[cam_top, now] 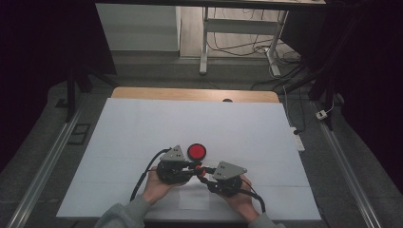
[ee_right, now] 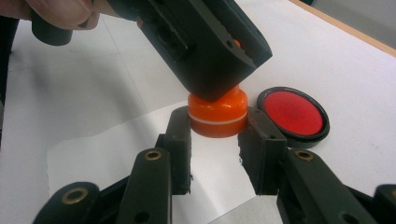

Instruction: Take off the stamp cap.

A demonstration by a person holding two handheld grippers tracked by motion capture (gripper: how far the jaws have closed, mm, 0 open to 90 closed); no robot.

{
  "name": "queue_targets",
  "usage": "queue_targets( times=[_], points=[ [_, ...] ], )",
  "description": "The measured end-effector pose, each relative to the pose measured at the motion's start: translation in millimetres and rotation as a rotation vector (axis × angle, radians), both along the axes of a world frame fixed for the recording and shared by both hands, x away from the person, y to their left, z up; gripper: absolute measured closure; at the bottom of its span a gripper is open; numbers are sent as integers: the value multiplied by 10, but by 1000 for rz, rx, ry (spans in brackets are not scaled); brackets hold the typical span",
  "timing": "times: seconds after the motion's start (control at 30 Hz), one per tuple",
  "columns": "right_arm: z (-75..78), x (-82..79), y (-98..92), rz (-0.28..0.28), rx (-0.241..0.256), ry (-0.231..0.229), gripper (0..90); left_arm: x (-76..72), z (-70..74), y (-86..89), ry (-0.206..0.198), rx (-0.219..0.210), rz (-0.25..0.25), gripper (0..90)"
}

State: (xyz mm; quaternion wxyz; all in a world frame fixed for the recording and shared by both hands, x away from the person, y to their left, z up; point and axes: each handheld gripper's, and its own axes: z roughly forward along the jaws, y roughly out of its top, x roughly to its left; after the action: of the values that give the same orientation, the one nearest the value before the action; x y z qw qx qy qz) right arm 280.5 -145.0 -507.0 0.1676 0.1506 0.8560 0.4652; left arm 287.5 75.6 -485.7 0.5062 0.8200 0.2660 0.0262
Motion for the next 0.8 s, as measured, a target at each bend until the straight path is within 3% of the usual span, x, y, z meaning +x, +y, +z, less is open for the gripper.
queue_targets(
  times=[0.47, 0.73, 0.77, 0.8],
  points=[
    [-5, 13, -10, 10, 12, 18, 647, -4, 1, 4, 7, -4, 1, 728],
    [-2, 17, -15, 11, 17, 23, 648, -17, 13, 9, -9, -6, 12, 728],
    [-5, 21, -14, 4, 7, 30, 648, -26, 53, 50, -32, -22, 33, 729],
    [-40, 33, -18, -5, -34, 31, 648, -19, 110, 118, -39, -50, 47, 729]
  ],
)
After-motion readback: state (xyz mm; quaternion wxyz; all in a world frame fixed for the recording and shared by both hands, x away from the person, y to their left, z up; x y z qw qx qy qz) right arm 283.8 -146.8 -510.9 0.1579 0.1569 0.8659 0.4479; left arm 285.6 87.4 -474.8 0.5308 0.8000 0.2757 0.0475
